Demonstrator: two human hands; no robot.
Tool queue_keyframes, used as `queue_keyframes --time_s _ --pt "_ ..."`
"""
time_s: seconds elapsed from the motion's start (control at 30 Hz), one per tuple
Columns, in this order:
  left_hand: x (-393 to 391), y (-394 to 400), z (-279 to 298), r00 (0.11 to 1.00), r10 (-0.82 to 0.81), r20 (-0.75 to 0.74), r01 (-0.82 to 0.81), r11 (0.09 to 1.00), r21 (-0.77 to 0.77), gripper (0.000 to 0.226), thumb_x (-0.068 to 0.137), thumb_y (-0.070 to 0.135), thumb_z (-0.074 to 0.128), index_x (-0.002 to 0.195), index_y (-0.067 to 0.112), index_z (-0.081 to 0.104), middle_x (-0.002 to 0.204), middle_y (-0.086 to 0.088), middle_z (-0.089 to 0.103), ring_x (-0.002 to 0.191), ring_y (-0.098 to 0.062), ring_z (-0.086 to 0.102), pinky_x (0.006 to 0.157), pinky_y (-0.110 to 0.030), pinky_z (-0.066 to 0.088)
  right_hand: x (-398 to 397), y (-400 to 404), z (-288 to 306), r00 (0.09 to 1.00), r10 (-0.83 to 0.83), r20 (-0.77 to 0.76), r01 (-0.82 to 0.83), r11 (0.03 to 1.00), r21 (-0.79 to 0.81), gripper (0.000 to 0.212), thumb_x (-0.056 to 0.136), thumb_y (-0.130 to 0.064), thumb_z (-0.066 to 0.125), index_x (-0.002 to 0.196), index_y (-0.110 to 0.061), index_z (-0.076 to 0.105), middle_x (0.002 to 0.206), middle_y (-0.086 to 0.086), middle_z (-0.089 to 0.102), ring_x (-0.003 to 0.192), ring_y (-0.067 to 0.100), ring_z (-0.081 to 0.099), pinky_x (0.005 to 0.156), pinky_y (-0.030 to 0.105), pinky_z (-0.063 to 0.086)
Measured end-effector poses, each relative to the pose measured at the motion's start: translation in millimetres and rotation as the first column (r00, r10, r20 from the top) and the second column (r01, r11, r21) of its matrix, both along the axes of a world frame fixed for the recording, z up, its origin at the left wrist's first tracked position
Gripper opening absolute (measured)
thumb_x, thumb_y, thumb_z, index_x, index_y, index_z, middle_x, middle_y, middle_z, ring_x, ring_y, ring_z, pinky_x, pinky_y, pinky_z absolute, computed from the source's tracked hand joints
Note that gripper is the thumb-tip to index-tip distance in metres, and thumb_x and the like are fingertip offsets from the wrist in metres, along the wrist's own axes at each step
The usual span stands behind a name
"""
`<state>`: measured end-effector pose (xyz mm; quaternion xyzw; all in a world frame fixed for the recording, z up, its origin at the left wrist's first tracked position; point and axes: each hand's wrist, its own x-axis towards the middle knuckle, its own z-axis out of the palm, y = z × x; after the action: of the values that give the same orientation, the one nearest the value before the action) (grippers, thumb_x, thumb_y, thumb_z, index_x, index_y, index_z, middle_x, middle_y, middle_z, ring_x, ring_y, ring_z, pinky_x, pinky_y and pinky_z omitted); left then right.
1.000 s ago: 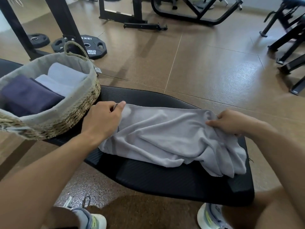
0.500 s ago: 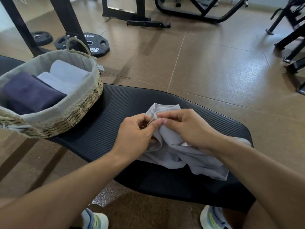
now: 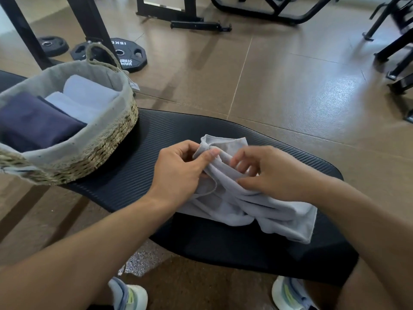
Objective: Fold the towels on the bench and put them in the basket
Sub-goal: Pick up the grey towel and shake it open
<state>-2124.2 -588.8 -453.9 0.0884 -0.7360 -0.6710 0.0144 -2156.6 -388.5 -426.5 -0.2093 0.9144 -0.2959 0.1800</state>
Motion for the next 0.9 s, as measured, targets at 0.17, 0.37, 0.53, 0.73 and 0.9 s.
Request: queue_keyframes --time_s 0.17,0.37,0.53,0.73,0.9 --pt "-2.7 -2.3 0.6 0.999 0.037 0.01 -0.037 0.999 0.019 0.018 0.08 0.029 0.084 0.076 0.013 0.075 0.075 -0.01 0.076 0.066 -0.017 0.071 0.066 -0.033 0.061 -6.2 9.0 3.0 0.998 -0.054 0.033 0.055 0.998 -0.015 0.021 0.084 -0.04 0.072 0.076 -0.022 0.065 0.071 -0.003 0.07 0.063 0.006 0.057 0.066 0.034 0.046" --pt "-4.0 -3.7 1.3 0.994 0.105 0.006 -0.104 0.991 -0.085 0.024 0.086 0.034 0.078 0.073 0.015 0.073 0.06 0.006 0.069 0.054 -0.003 0.061 0.054 -0.015 0.047 -18.1 18.2 21.4 0.701 -0.686 -0.195 0.595 0.714 -0.369 0.031 0.084 -0.043 0.074 0.075 -0.017 0.06 0.06 -0.007 0.053 0.051 0.003 0.044 0.052 0.02 0.038" --pt "3.5 -0.4 3.2 0.997 0.074 0.017 -0.073 0.994 -0.085 0.012 0.089 0.026 0.076 0.081 0.017 0.077 0.07 -0.002 0.075 0.062 -0.014 0.071 0.062 -0.024 0.056 -9.7 19.4 30.8 0.607 -0.788 -0.102 0.609 0.544 -0.578 0.033 0.08 -0.048 0.08 0.073 -0.024 0.059 0.06 -0.007 0.058 0.051 0.008 0.044 0.054 0.026 0.039" --pt "20.7 14.1 7.4 1.0 -0.014 -0.012 0.014 1.0 -0.013 0.009 0.092 0.017 0.073 0.086 0.017 0.08 0.062 0.003 0.073 0.055 -0.003 0.065 0.054 -0.013 0.048 31.0 -27.6 5.3 0.912 -0.41 0.031 0.377 0.803 -0.462 0.004 0.086 -0.031 0.079 0.086 -0.028 0.077 0.067 -0.01 0.072 0.055 0.006 0.064 0.057 0.032 0.057" --pt "21.9 11.4 10.3 0.998 -0.009 -0.056 0.005 0.998 -0.065 0.011 0.094 0.019 0.071 0.088 0.021 0.08 0.07 0.006 0.076 0.062 0.001 0.067 0.057 -0.011 0.048 32.4 -28.4 4.3 0.956 -0.281 0.088 0.287 0.827 -0.483 0.02 0.1 -0.021 0.061 0.112 -0.033 0.072 0.081 -0.004 0.075 0.07 0.016 0.073 0.066 0.036 0.061"
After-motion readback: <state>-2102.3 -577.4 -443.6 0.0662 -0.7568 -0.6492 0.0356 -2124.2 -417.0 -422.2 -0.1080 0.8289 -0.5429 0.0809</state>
